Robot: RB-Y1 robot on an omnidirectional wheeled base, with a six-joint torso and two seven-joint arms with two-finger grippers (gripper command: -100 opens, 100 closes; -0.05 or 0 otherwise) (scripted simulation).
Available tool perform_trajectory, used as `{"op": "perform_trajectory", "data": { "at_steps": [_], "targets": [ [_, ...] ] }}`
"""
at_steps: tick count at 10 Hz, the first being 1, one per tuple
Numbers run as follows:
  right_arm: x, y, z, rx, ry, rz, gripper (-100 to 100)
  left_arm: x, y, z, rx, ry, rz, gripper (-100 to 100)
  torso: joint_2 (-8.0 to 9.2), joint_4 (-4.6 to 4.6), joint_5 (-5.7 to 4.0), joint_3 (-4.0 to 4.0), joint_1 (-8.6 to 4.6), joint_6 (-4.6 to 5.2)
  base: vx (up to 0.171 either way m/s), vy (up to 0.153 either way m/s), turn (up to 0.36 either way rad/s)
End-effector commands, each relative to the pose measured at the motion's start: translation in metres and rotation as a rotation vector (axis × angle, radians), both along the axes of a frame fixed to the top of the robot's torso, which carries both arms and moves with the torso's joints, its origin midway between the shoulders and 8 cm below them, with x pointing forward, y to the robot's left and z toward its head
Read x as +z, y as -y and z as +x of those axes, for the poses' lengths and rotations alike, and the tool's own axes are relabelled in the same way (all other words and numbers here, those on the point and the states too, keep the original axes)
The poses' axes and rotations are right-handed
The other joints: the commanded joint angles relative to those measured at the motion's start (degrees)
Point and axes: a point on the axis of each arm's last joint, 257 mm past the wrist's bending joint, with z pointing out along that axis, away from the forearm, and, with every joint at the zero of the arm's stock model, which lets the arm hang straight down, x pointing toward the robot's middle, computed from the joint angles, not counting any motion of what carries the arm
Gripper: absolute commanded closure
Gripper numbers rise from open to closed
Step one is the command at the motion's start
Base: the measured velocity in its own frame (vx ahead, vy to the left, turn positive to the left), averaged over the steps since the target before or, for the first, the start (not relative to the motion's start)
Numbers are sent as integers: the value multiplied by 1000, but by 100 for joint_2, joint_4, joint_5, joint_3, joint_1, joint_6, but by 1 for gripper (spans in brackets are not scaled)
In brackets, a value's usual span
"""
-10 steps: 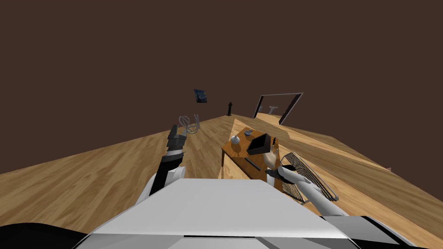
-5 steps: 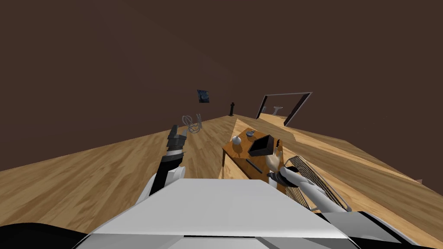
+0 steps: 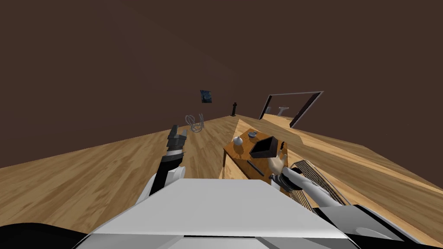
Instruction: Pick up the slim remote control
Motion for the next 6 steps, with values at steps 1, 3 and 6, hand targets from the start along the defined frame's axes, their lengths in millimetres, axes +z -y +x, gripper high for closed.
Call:
{"op": "perform_trajectory", "data": {
  "at_steps": [1, 3, 6],
  "targets": [
    [-1, 0, -9, -56, -20, 24, -100, 0, 0, 0, 0, 0, 0, 0, 0, 0, 0, 0, 0, 0, 1, -15, 66],
    [-2, -3, -20, -131, -48, 56, -100, 0, 0, 0, 0, 0, 0, 0, -2, 0, 0, -1, -1, -2, 3, -24, 113],
    [-5, -8, -30, -174, -70, 79, -100, 0, 0, 0, 0, 0, 0, 0, 0, 0, -1, 0, -2, 1, 0, -20, 47]
  ]
}}
